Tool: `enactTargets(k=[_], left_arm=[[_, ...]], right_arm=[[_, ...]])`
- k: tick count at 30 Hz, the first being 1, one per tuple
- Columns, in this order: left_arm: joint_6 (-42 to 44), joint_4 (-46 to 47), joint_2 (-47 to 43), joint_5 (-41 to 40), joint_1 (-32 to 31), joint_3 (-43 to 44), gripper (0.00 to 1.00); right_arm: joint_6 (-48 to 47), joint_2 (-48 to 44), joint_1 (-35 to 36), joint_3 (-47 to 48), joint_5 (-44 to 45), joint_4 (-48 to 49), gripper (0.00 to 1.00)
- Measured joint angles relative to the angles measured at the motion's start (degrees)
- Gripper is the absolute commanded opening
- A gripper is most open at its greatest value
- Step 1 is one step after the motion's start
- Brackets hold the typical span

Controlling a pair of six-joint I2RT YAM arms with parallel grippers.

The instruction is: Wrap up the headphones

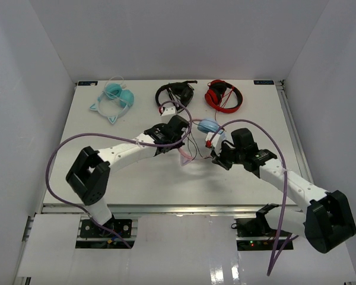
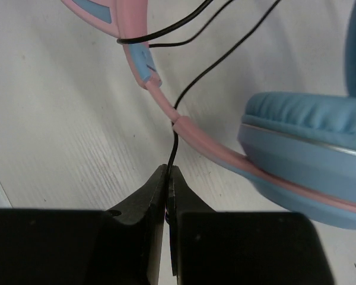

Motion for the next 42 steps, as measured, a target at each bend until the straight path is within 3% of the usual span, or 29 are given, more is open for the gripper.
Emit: enactTargets(k=[6, 15, 17, 21, 23, 27, 34, 38, 42], left_arm=[[2.9, -2.5, 7.2, 5.1, 0.0, -0.6, 0.0], [6.4, -2.5, 9.3, 9.7, 0.1, -1.0, 0.0], [6.7, -2.2, 10.0, 10.4, 0.2, -1.0, 0.1], [7.0, -1.7, 11.0, 11.3, 0.4, -0.8, 0.49], [7.7, -1.8, 11.0, 12.0, 0.4, -0.5, 0.56], [9.5, -2.8, 10.5, 13.1, 0.4, -0.3, 0.75], [16.7, -4.2, -1.4, 15.8, 0.8, -1.5, 0.92], [21.3, -3.5, -12.5, 17.6, 0.8, -3.8, 0.93], [25.6, -2.1, -22.2, 20.1, 0.9, -9.1, 0.93]], right_arm=[[-5.5, 3.3, 6.6, 0.6, 9.0, -3.2, 0.08], [-10.2, 7.1, 11.1, 2.2, 15.3, -4.0, 0.16], [-10.6, 8.1, 11.5, 3.2, 15.8, -4.1, 0.22], [-11.2, 8.8, 11.9, 5.1, 16.1, -4.6, 0.43], [-11.5, 8.8, 11.9, 6.1, 16.4, -4.9, 0.49], [-12.7, 6.9, 11.8, 6.5, 16.5, -6.0, 0.71], [-14.0, -6.8, 7.6, 6.3, 15.0, -9.8, 0.98], [-13.1, -14.0, 0.2, 4.0, 12.6, -10.0, 0.9], [-7.4, -17.3, -8.4, 0.0, 10.4, -9.8, 0.9]])
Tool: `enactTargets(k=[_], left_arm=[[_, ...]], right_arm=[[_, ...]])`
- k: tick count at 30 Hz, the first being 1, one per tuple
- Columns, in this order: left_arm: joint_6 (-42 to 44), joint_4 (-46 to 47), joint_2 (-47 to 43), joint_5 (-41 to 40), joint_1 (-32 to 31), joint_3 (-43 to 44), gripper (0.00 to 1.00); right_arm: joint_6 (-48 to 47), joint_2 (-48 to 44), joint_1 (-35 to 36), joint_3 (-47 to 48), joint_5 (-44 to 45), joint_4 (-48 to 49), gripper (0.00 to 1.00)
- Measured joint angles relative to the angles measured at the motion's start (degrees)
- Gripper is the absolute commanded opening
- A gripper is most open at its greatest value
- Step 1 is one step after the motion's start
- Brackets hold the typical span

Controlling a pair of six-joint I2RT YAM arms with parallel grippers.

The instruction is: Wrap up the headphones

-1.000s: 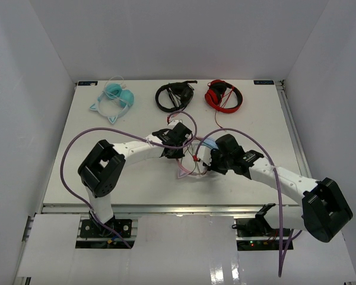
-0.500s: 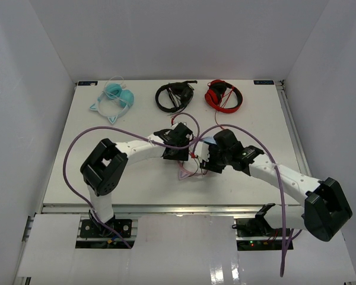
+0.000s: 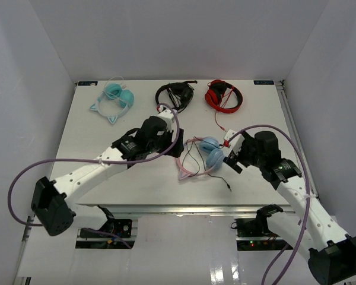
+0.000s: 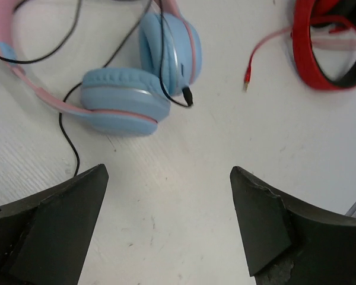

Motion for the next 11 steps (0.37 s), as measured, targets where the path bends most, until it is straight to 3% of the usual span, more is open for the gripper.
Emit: enactTargets(k=[6, 11], left_arm=[[5.1, 4.9, -15.8, 3.4, 0.0, -12.5, 0.95], [7.2, 7.3, -27.7, 4.0, 0.0, -20.7, 0.97]], right_arm=[[15.0, -3.8, -9.5, -4.5, 1.6, 3.0, 0.9], [25.6, -5.7, -11.0, -4.9, 7.1, 5.5, 0.9]])
